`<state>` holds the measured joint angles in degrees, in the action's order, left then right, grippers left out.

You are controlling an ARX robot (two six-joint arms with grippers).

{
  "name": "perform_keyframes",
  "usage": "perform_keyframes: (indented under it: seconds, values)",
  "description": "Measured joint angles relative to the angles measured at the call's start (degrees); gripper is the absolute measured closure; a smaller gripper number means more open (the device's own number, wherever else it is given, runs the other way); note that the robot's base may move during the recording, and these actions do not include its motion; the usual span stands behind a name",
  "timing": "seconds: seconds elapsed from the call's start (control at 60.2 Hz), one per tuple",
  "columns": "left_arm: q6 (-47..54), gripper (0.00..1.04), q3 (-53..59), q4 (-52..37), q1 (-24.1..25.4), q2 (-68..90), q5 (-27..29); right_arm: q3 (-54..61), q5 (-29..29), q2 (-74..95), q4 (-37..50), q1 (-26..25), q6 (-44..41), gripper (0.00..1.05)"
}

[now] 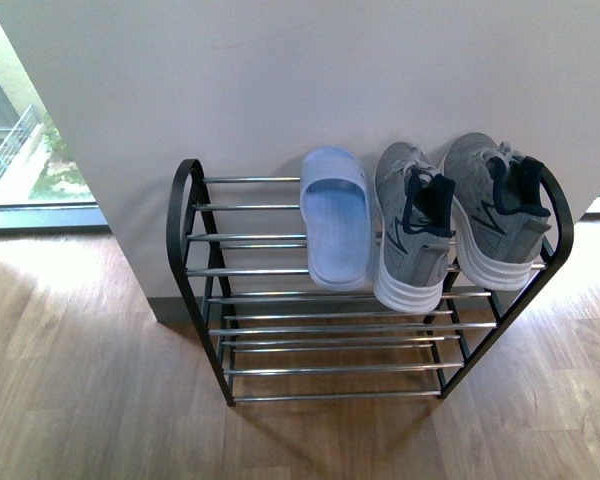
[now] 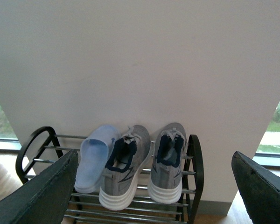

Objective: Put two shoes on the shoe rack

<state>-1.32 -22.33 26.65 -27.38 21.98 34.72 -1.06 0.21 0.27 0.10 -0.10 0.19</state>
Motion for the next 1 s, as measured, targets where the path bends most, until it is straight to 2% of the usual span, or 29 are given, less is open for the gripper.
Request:
perform_keyframes:
  seconds: [0.996]
  values:
    - [0.00, 1.03, 0.00, 0.00, 0.00, -0.02, 0.28, 0.00, -0.28, -0.02, -0.07, 0.07, -0.02, 0.09]
